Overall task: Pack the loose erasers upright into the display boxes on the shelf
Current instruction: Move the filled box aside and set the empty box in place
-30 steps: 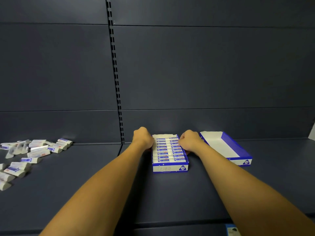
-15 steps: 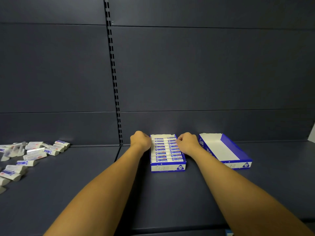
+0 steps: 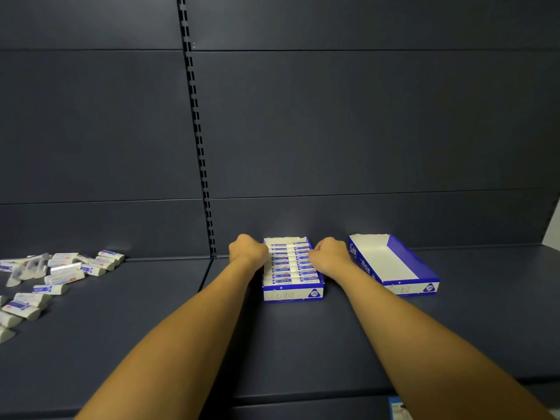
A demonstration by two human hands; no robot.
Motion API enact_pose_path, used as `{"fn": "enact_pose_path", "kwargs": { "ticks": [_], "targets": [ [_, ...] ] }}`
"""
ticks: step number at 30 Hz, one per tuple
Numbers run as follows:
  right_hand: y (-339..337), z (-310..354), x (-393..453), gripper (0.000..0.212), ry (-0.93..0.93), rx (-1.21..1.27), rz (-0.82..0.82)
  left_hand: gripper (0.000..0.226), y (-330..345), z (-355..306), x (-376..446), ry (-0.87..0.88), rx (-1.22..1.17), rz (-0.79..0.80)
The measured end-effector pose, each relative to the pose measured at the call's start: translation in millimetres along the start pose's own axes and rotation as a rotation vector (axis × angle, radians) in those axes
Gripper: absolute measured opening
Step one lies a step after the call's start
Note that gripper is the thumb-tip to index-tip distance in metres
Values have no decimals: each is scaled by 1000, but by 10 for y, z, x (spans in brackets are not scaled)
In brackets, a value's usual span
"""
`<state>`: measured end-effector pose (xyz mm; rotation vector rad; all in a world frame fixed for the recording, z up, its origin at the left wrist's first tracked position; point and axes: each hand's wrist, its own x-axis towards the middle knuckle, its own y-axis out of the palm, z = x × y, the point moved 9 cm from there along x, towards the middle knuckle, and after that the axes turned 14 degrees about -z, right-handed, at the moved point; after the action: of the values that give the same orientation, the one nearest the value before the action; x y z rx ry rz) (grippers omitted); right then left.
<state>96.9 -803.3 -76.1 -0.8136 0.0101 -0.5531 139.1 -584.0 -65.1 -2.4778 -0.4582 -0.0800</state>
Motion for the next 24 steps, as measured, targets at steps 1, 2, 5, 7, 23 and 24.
{"fn": "enact_pose_path", "kwargs": {
  "ticks": [1,2,5,7,23,24],
  "targets": [
    [2,3,1,28,0,-2,-3,21,-6,9,1,-11,1,-3],
    [6,6,1,29,-2,-6,-6,21,-13,23,-3,-20,9,-4],
    [5,12,10,29,-7,-16,-15,20,-25,47,-6,-25,46,-3],
    [6,17,10,28,-11,-28,-19,19,-32,43,-5,-22,49,-1],
    [-306,-156,62,33,-24,-137,-78,19,227,-226,-183,22,68,76],
    [-328,-142,55,33,-30,-134,-67,18,222,-239,-198,21,73,76]
  ]
}}
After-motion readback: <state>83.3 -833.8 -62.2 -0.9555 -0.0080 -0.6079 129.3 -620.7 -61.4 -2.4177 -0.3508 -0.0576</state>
